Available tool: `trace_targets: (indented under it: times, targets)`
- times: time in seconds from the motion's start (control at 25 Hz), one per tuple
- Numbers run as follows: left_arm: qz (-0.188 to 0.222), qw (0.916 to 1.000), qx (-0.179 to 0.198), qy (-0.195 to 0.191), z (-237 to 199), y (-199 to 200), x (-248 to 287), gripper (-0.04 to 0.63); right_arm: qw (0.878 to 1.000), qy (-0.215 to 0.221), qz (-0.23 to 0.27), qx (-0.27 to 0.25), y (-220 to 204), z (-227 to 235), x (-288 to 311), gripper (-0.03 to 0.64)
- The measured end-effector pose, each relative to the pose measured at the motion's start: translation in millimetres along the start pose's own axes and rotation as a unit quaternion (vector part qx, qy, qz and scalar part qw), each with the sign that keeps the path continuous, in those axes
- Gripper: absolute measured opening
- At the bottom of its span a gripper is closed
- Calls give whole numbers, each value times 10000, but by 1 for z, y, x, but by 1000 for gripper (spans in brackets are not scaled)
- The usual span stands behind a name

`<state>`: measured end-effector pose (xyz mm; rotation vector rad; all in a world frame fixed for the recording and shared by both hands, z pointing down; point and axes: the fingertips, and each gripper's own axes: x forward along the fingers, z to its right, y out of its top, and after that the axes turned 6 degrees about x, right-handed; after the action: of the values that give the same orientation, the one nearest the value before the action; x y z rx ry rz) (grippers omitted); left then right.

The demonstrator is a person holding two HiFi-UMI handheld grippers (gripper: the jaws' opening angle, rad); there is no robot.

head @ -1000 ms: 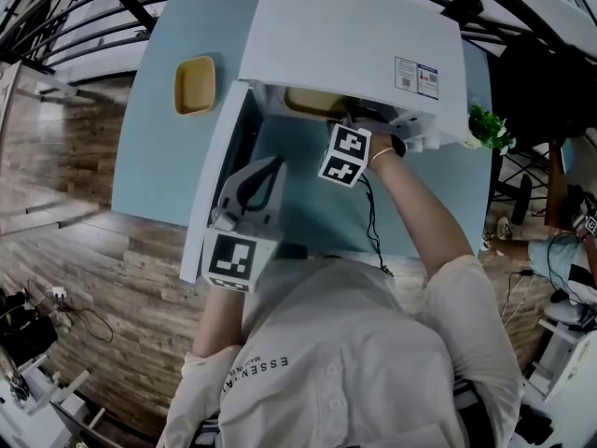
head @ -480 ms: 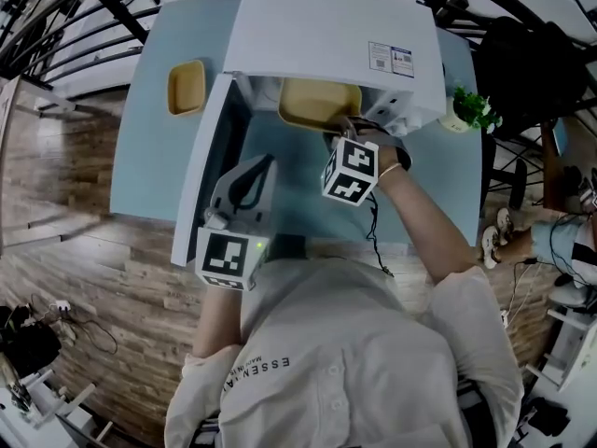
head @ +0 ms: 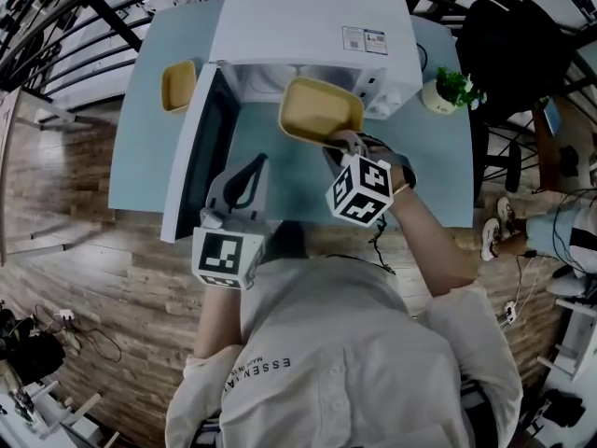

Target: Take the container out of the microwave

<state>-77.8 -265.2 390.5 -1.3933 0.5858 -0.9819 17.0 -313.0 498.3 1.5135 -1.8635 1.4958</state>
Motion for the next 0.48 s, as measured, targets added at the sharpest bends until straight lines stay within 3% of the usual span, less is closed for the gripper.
trace_targets:
  times: [0.28, 0.48]
  targets:
    - [104, 9999, -4, 63, 17, 8, -16, 2, 9951, -449, 598, 646, 0, -13, -49, 23]
    - [145, 9999, 33, 78, 26, 13, -19, 2, 9776, -933, 1261, 1405, -4, -2, -86, 23]
